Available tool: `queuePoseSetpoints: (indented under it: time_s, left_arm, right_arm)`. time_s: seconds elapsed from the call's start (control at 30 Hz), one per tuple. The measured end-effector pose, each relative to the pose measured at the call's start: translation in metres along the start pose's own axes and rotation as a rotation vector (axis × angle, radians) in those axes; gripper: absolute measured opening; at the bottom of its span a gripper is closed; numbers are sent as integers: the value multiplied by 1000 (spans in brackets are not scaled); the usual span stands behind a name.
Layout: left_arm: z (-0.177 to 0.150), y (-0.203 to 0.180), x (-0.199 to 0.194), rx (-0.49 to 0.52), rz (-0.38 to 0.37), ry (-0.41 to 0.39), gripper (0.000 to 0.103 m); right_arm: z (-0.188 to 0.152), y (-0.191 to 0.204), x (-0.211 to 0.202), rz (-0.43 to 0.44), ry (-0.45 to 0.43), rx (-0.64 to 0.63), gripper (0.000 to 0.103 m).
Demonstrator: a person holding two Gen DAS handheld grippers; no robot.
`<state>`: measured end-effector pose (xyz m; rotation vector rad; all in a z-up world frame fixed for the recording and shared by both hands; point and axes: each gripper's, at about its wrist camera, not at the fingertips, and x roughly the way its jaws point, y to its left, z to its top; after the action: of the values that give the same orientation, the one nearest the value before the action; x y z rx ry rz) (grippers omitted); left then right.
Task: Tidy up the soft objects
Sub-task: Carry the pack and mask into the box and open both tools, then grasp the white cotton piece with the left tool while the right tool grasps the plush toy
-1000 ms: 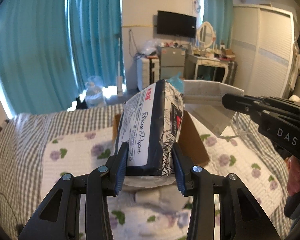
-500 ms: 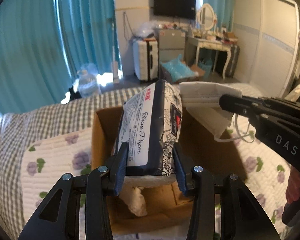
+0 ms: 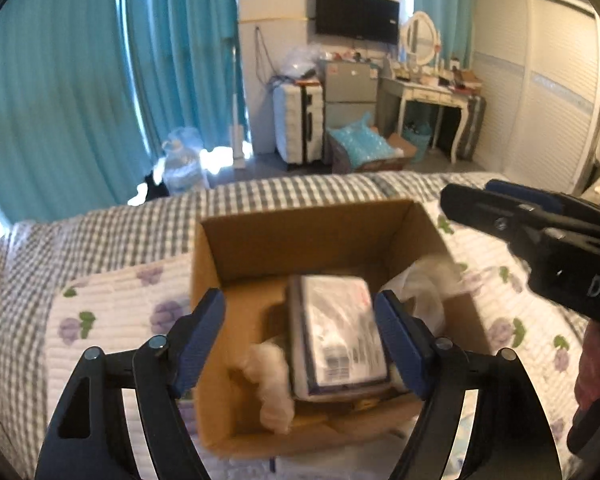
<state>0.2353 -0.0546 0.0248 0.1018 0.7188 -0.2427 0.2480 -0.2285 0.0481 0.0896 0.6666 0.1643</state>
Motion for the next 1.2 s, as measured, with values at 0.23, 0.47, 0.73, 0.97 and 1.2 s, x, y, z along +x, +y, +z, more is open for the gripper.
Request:
queuePoseSetpoints:
  time_s: [0.23, 0.47, 0.73, 0.97, 1.2]
  left_arm:
    - [14, -1, -78, -7, 31, -81, 82]
    - [7, -3, -156, -14, 62, -162, 89]
    - [-29, -11, -209, -22, 90, -219, 103]
    - [-71, -12, -209, -38, 87, -190, 103]
    - [-110, 3, -175, -77, 86, -95, 103]
  right_arm:
    - [22, 9, -76, -29, -76, -7, 86]
    - [22, 25, -163, -82, -137, -56, 100]
    - [-14, 46, -229, -93, -162, -112, 103]
    - [-69, 63, -234, -71, -113, -138, 103]
    - [-118, 64, -185, -71, -6, -135, 103]
